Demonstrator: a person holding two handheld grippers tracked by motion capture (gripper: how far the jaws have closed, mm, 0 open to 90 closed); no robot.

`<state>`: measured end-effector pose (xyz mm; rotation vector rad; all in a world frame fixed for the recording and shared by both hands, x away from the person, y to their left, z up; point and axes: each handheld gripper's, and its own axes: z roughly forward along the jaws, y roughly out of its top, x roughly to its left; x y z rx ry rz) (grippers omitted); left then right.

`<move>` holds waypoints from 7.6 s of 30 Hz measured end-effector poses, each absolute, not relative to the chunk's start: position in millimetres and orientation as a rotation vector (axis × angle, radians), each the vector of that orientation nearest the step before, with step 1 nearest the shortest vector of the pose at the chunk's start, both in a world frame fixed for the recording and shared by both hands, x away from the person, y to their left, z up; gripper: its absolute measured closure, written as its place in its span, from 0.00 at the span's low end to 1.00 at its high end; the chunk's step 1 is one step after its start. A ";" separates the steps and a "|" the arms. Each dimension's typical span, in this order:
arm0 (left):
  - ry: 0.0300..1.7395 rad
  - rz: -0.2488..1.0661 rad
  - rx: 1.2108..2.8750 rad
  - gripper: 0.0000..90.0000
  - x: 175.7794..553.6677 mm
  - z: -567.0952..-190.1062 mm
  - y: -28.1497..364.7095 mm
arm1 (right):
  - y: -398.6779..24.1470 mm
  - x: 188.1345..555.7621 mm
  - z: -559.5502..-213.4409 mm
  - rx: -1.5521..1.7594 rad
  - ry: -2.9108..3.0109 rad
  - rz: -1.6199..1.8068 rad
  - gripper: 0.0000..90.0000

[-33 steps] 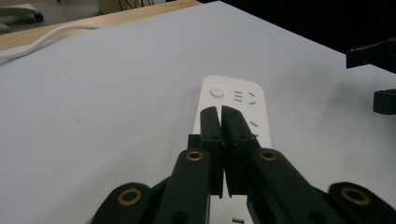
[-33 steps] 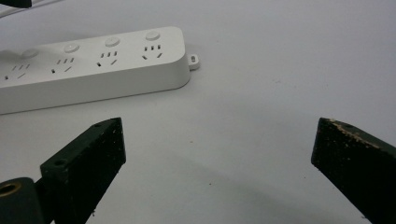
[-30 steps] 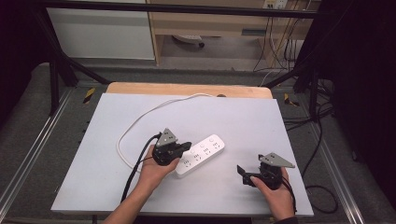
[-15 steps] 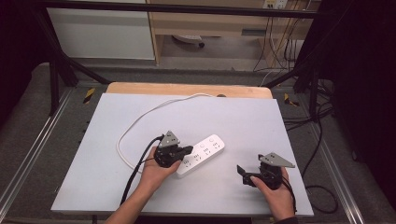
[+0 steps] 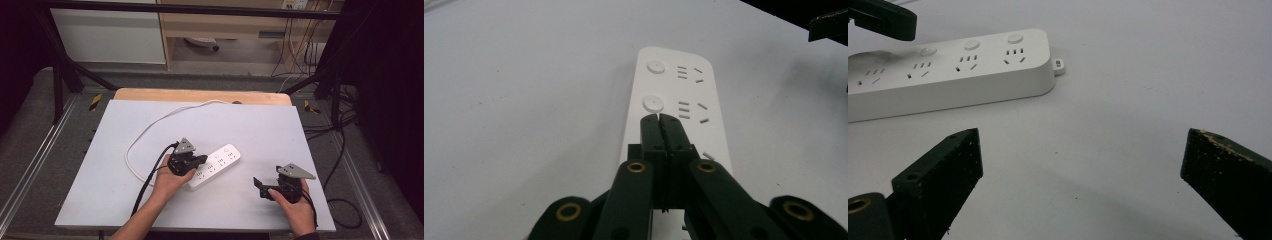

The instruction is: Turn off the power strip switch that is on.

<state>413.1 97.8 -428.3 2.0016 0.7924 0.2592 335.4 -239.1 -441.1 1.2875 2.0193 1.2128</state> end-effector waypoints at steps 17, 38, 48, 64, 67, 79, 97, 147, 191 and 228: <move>0.793 0.253 2.048 1.00 419.3 -430.7 90.5 | -239.0 335.0 -439.9 1.288 2.031 1.210 0.04; 0.801 0.275 2.071 1.00 420.8 -432.8 89.7 | -239.2 334.7 -439.5 1.291 2.034 1.214 0.05; 0.788 0.272 2.084 1.00 421.3 -434.1 88.8 | -239.2 334.8 -439.7 1.290 2.038 1.211 0.05; 0.781 0.300 2.108 1.00 419.7 -432.7 86.0 | -238.4 334.7 -440.0 1.292 2.041 1.208 0.05; 0.788 0.299 2.115 1.00 419.9 -431.8 85.1 | -238.3 334.7 -440.1 1.292 2.045 1.205 0.05; 0.792 0.325 2.138 1.00 418.5 -429.9 81.6 | -238.2 334.5 -440.2 1.290 2.045 1.207 0.05; 0.806 0.314 2.137 1.00 418.9 -429.5 81.6 | -238.4 335.0 -440.4 1.290 2.049 1.205 0.05; 0.805 0.350 2.164 1.00 416.6 -429.0 78.0 | -237.2 334.5 -440.7 1.284 2.056 1.198 0.05; 0.813 0.340 2.152 1.00 417.2 -429.1 78.9 | -237.4 335.3 -441.2 1.288 2.059 1.197 0.05; 0.784 0.308 1.927 0.45 406.2 -408.9 97.5 | -236.2 334.9 -440.2 1.273 2.054 1.196 0.05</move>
